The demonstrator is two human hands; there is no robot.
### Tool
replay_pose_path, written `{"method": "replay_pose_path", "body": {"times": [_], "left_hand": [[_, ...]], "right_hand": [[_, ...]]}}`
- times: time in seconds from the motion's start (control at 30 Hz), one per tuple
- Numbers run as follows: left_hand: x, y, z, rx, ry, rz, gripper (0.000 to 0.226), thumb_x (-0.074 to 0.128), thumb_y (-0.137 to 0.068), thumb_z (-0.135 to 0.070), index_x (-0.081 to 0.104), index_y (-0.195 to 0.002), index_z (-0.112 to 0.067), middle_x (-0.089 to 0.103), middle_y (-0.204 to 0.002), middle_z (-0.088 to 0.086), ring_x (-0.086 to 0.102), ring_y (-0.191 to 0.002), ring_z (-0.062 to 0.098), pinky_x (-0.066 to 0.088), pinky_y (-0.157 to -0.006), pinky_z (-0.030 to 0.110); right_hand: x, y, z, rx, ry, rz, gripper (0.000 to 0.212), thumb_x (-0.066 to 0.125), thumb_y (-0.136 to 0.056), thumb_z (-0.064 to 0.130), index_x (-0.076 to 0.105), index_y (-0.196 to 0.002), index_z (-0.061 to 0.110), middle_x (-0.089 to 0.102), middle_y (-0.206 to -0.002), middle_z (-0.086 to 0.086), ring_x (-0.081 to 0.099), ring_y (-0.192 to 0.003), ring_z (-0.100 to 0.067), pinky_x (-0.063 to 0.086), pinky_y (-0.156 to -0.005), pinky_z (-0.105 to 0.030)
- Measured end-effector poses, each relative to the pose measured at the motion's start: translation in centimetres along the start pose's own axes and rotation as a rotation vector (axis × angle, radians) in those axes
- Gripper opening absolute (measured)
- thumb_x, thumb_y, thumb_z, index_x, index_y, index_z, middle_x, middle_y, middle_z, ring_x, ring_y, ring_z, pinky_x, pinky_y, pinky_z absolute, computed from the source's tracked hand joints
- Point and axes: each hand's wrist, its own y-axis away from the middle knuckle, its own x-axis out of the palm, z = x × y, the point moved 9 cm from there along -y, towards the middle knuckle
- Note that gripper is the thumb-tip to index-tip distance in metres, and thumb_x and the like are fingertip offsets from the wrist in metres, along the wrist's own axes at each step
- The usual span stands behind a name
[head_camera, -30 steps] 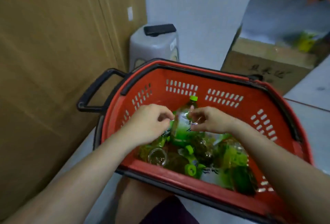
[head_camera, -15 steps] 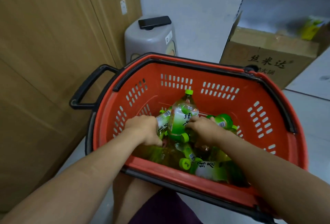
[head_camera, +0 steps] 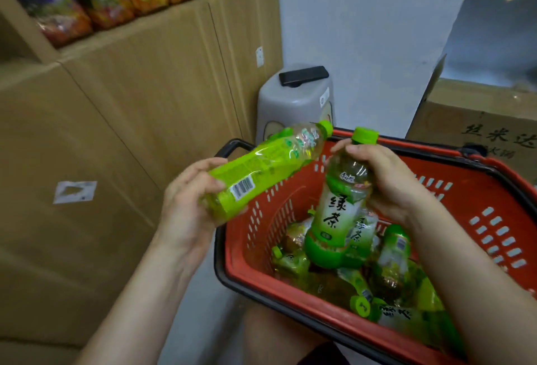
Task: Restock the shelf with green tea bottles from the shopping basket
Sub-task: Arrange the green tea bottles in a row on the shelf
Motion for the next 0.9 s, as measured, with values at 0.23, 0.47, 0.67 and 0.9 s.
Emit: {"method": "replay_pose_path", "body": {"times": [0.23, 0.47, 0.67, 0.9], "left_hand": [[0.8, 2.1, -2.2, 0.077, -0.121, 0.229, 0.1, 0.071, -0.04, -0.001, 0.047, -0.134, -0.023, 0.056, -0.125, 0.003, 0.063, -0.102, 0.01, 0.054, -0.074, 0.026], [-1.6, 3.1, -7.6, 0.3, -0.369, 0.098, 0.049, 0.072, -0.069, -0.006, 0.06, -0.114, -0.022, 0.073, -0.106, -0.002, 0.069, -0.097, 0.014, 0.056, -0.082, 0.034], [-11.2, 7.0, -15.5, 0.502, -0.394, -0.307, 0.051, 0.08, -0.067, -0.013, 0.056, -0.112, -0.01, 0.072, -0.089, -0.003, 0.069, -0.076, 0.007, 0.053, -0.063, 0.021], [-23.5, 11.6, -28.8, 0.663, -0.549, -0.591, 0.073, 0.068, -0.082, -0.036, 0.03, -0.14, -0.015, 0.062, -0.115, -0.009, 0.063, -0.101, 0.001, 0.05, -0.095, 0.028]], "right_hand": [[8.8, -0.5, 1.5, -0.067, -0.152, 0.208, 0.047, 0.083, -0.05, 0.04, 0.067, -0.084, 0.011, 0.062, -0.084, -0.02, 0.062, -0.079, -0.031, 0.05, -0.076, -0.041], [17.9, 0.7, 6.5, -0.24, -0.005, 0.403, 0.017, 0.067, -0.063, 0.022, 0.07, -0.078, 0.015, 0.069, -0.087, -0.01, 0.066, -0.086, -0.024, 0.053, -0.073, -0.032], [28.6, 0.7, 10.6, -0.402, 0.063, 0.455, 0.006, 0.064, -0.075, 0.019, 0.069, -0.074, 0.016, 0.073, -0.085, -0.009, 0.066, -0.077, -0.015, 0.053, -0.068, -0.025], [42.2, -0.4, 15.4, -0.516, -0.017, 0.399, 0.009, 0.068, -0.086, 0.02, 0.066, -0.08, 0.013, 0.065, -0.077, -0.006, 0.062, -0.071, -0.015, 0.051, -0.068, -0.032]]}}
